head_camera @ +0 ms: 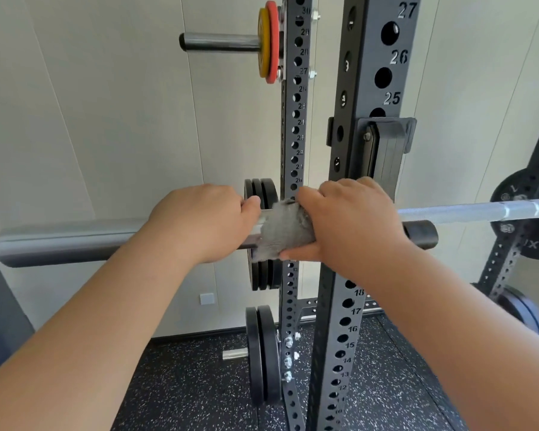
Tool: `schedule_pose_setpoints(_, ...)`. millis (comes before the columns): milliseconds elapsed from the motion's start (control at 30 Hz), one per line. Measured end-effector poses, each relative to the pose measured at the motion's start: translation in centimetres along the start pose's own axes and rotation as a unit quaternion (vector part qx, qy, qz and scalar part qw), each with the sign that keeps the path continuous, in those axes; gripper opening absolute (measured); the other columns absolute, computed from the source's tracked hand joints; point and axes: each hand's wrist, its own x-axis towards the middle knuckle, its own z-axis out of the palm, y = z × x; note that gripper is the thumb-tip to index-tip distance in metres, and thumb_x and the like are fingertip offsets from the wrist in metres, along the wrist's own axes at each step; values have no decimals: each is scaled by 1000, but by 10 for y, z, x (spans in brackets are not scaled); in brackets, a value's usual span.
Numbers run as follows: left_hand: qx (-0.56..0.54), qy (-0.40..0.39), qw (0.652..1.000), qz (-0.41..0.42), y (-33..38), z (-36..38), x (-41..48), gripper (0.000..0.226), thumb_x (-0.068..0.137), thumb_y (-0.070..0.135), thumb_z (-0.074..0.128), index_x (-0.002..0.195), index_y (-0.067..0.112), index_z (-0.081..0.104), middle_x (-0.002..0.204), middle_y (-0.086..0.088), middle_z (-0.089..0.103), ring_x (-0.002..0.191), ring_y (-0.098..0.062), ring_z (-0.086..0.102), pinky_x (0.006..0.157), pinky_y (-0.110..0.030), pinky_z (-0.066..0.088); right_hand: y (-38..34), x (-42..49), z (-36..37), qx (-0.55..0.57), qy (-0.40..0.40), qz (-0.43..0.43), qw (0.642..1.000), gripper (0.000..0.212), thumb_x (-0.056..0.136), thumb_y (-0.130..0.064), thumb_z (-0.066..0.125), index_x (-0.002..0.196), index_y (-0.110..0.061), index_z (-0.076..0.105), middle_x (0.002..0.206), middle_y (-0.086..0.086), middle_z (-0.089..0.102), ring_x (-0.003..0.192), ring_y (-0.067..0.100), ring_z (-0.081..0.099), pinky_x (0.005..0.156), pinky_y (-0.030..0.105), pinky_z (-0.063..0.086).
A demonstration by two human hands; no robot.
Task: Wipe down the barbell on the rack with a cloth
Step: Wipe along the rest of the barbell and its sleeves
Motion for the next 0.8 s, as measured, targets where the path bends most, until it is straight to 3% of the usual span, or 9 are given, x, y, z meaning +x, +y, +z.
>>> schedule_pose_setpoints(133,-55,-10,998,9,0,-4,4,57,106,51,29,68,19,56,69,0,61,69,-24,59,65,-36,47,-17,6,6,71,62,-29,995,91,64,-102,43,113,-27,59,87,-5,59,75,23,64,72,36,48)
schedule_pose_setpoints(267,-43,147,988,33,-9,-2,-20,44,102,42,32,70,18,51,59,1,51,60,-28,50,53,-34,39,-2,-2,-5,59,-20,-22,998,80,74,-96,42,122,-31,48,91,-8,53,82,19,59,71,33,45)
schedule_pose_setpoints(333,6,174,984,34,-17,3,-35,49,102,48,24,69,20,48,57,3,49,56,-28,48,49,-31,29,3,-4,-10,34,-27,-5,999,81,72,-97,42,118,-30,47,86,-9,48,82,17,53,74,32,40)
schedule_pose_setpoints(467,54,169,983,44,-24,17,-44,53,101,52,21,76,22,57,67,2,61,61,-30,59,53,-31,29,-16,7,-6,19,-17,36,999,87,61,-103,46,103,-28,49,79,-8,46,77,18,51,70,33,36)
schedule_pose_setpoints(600,78,159,984,22,-17,11,-37,57,100,53,15,74,24,57,67,0,62,63,-31,59,54,-32,29,-37,8,12,51,108,-9,993,87,63,-100,48,101,-23,60,81,-2,56,69,24,60,68,37,47)
schedule_pose_setpoints(733,43,66,997,4,-21,0,-23,62,104,53,17,71,19,57,67,0,56,66,-27,54,60,-34,37,-17,1,-7,58,-30,-14,998,79,70,-94,47,118,-30,46,90,-8,51,83,20,59,70,35,48)
schedule_pose_setpoints(800,11,13,1000,-17,-24,-4,-15,64,105,54,19,67,16,53,67,-3,58,66,-24,55,61,-35,40,-5,0,-13,44,-53,9,998,77,72,-92,54,118,-30,45,87,-9,48,86,18,54,73,33,42)
